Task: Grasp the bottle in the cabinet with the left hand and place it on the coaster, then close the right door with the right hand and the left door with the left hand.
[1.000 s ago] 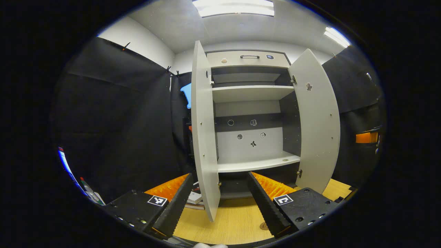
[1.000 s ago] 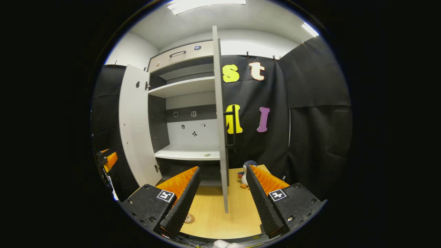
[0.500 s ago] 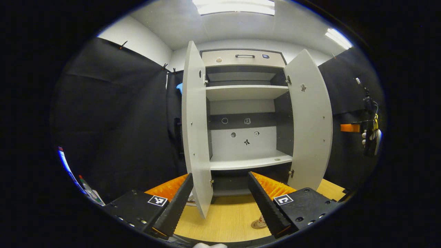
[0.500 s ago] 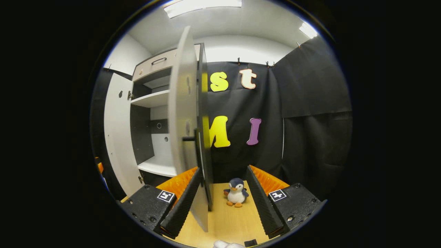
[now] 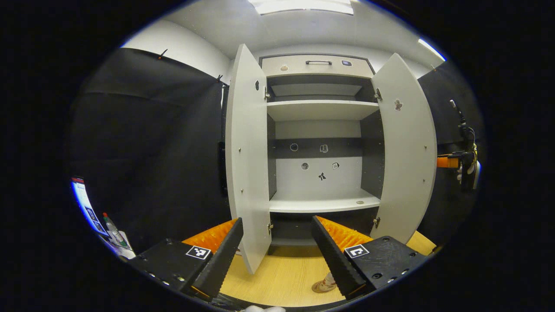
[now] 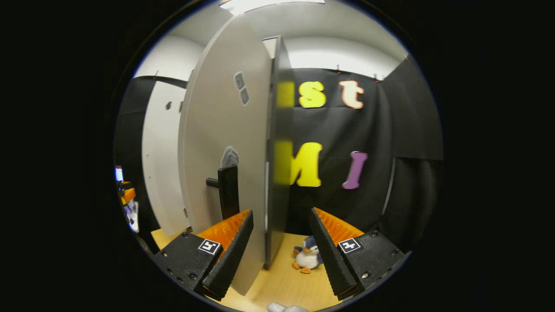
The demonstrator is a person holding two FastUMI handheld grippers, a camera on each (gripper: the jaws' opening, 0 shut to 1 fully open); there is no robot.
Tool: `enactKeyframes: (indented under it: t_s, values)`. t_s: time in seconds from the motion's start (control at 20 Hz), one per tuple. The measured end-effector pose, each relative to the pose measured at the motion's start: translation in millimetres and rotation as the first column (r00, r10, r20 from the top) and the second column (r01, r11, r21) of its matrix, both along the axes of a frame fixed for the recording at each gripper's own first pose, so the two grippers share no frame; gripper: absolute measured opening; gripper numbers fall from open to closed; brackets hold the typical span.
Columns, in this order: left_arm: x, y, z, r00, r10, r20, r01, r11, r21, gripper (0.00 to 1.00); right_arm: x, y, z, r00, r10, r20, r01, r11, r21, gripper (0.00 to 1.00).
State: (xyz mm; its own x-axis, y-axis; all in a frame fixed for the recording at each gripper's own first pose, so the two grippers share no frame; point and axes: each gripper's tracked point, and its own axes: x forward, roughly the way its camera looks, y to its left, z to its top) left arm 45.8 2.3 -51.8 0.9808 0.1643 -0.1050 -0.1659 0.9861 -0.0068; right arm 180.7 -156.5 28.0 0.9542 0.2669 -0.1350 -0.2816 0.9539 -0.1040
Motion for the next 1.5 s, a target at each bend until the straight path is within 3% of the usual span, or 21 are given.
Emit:
enactKeyframes:
  t_s: [0.2,0.5,0.6,0.8,1.0,1.3,1.5]
  values:
    - [12.7,-7.6,1.5,0.999,0.034,-0.004,-0.034,0.999,-0.004,0.96,2.4,11.4,3.0,0.996,0.091,-0.010,-0.092,0.992,-0.087,0.77]
    - [19.5,-20.9,-1.9,0.998,0.066,-0.021,-0.066,0.998,0.002,0.96,18.2,58.2,-15.2,0.989,0.147,0.020,-0.138,0.961,-0.239,0.77]
    - [21.9,-23.3,-1.5,0.997,0.079,-0.026,-0.079,0.997,0.002,0.96,25.8,79.3,-28.4,0.985,0.174,0.016,-0.167,0.966,-0.200,0.76]
    - [21.3,-23.0,8.6,0.993,0.120,-0.007,-0.120,0.993,0.004,0.96,44.0,122.8,-37.3,0.968,0.248,-0.025,-0.249,0.968,-0.028,0.76]
    - [18.6,-13.2,15.0,0.988,0.157,-0.011,-0.156,0.987,0.032,0.95,62.7,127.2,-18.8,0.966,0.259,0.017,-0.259,0.965,0.037,0.79]
    - [13.2,20.3,10.5,0.978,0.203,-0.047,-0.198,0.976,0.085,0.96,66.0,117.5,-31.3,0.973,0.229,-0.034,-0.225,0.970,0.086,0.79]
    - [25.6,68.5,10.9,0.976,0.212,-0.047,-0.206,0.972,0.111,0.96,43.9,101.0,-35.0,0.986,0.162,-0.050,-0.157,0.984,0.084,0.78]
